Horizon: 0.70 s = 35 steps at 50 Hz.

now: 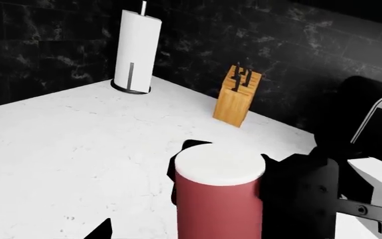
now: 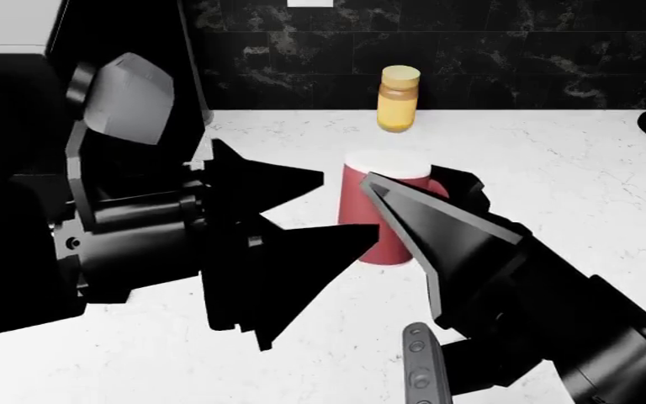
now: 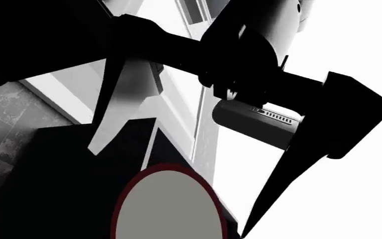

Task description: A wet mug is on the counter and needs to be dried. Pick it up and place it upside down in the open cabinet.

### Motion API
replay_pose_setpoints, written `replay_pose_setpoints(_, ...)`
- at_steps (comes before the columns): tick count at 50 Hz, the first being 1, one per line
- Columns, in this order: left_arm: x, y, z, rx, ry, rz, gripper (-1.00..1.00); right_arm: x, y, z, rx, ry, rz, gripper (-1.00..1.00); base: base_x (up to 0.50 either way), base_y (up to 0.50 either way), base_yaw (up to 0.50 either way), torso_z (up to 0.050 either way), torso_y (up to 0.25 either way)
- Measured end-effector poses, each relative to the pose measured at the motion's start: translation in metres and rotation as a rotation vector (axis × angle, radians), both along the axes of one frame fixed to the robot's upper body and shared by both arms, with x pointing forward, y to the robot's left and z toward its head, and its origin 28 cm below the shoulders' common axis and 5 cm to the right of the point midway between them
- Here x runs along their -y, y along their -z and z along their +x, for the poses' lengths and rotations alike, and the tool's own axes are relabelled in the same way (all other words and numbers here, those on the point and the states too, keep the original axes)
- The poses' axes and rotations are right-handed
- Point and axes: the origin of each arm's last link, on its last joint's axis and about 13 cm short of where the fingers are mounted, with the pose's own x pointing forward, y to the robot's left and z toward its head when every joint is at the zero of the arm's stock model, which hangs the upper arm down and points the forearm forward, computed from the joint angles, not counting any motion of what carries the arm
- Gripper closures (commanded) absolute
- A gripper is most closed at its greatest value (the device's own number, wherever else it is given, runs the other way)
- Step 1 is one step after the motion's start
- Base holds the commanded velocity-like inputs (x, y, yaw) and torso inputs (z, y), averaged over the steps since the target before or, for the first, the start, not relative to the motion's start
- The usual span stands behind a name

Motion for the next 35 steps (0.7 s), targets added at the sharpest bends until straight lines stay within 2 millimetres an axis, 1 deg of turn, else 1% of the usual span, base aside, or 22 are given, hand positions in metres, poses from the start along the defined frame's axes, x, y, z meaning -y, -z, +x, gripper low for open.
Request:
replay_pose_setpoints(23,0.0048,0.0052,0.0073,-0.03,0.008,-0.014,-1.0,-0.0007,0.0012,0.0024,-0.024,0.002,0.011,1.0,0.0,0.0,0.0,0.0,0.0)
replay_pose_setpoints(29,0.0063,0.0059,0.0065,-0.032,0.008,-0.014,-1.0,-0.0017,0.0024,0.0032,-0.023,-0.002,0.011,1.0,0.0,0.0,0.0,0.0,0.0)
replay_pose_setpoints(35,0.0098,0.0087,0.0028,-0.035,0.044,-0.017,-1.0,-0.003,0.002,0.0034,-0.014,-0.011,0.013,1.0,0.0,0.0,0.0,0.0,0.0)
